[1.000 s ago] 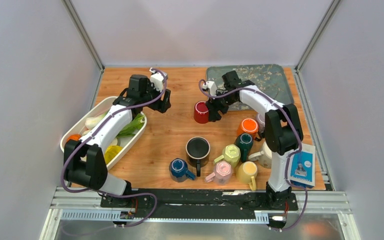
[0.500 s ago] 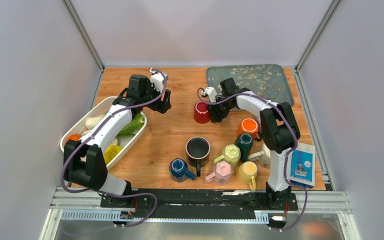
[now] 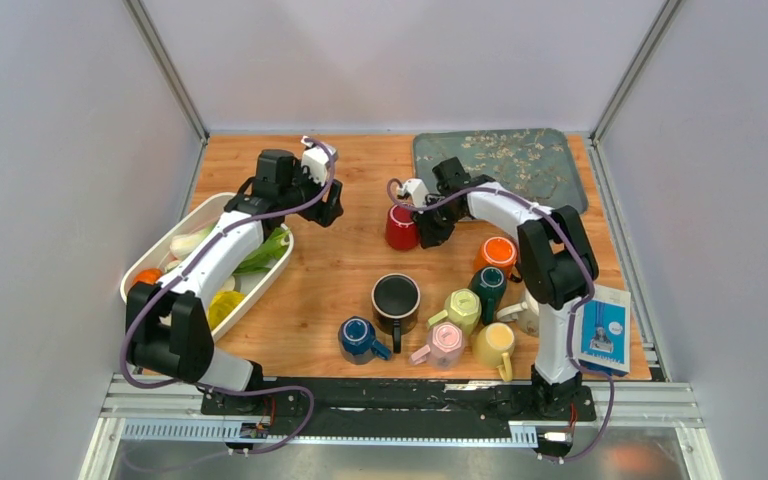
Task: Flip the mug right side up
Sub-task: Turn over the cup at the center of the board.
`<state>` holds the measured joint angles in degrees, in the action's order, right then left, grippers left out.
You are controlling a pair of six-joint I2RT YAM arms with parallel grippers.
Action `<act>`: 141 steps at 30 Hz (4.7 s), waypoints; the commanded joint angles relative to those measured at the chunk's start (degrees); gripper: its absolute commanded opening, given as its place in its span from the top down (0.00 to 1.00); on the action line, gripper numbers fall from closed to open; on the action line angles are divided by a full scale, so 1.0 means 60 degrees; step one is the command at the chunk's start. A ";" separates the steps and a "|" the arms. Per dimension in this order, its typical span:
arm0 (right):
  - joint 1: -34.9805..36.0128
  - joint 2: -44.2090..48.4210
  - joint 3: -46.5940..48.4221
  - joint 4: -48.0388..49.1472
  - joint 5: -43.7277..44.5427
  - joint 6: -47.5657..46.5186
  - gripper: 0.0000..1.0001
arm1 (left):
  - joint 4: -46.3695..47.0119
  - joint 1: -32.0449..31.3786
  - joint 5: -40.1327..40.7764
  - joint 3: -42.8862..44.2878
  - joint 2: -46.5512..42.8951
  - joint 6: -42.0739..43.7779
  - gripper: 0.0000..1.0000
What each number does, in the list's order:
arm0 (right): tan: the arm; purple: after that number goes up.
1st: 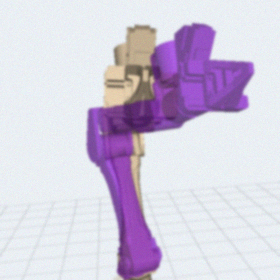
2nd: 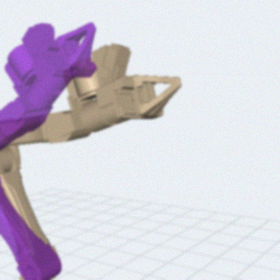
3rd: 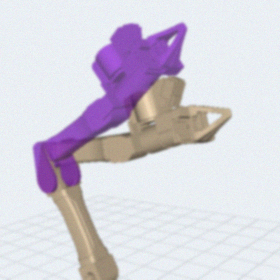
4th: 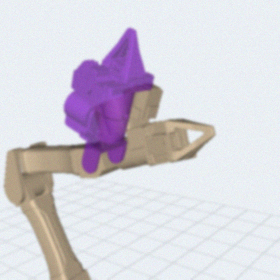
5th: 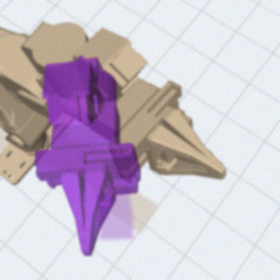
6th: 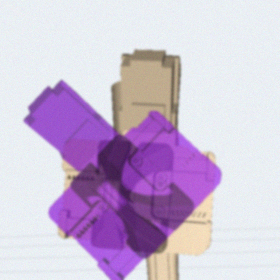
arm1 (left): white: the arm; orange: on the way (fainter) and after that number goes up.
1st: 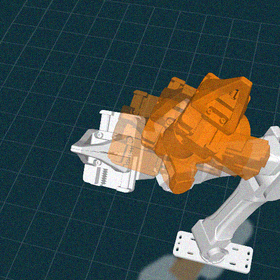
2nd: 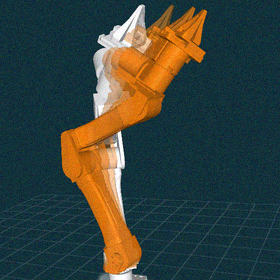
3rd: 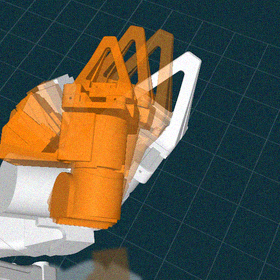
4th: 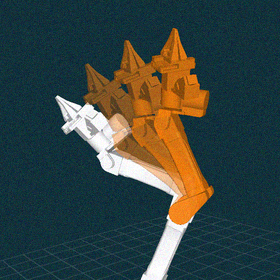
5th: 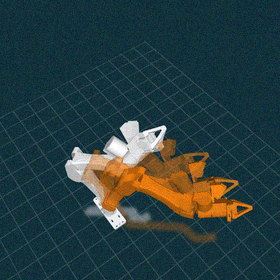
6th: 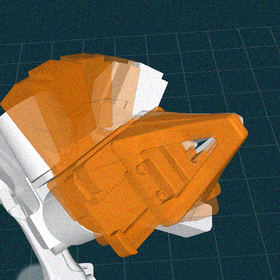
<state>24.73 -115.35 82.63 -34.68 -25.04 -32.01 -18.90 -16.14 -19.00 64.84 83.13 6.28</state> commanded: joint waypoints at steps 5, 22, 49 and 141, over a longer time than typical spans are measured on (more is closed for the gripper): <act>-0.0948 -0.1074 0.4976 -0.4104 -0.5461 0.0386 1.00 | 0.3536 -0.0366 -0.0339 -0.1744 -0.1849 0.2856 0.24; -0.0980 -0.2480 0.4246 0.5090 -1.1832 1.2632 1.00 | 1.0365 -0.1782 0.0904 -0.3991 -0.1241 0.6984 0.18; -0.0779 -0.2289 0.3560 0.7195 -1.1853 1.4779 1.00 | 1.2805 -0.1566 0.1060 -0.2903 0.1393 0.9119 0.66; 0.1309 0.2366 0.0463 0.1964 -0.0081 -0.5720 0.13 | -0.3107 -0.0972 0.1506 0.4438 0.2610 0.0550 1.00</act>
<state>32.62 -100.38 80.07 -23.44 -26.68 -65.32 -34.74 -21.28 -8.84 85.08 99.55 6.98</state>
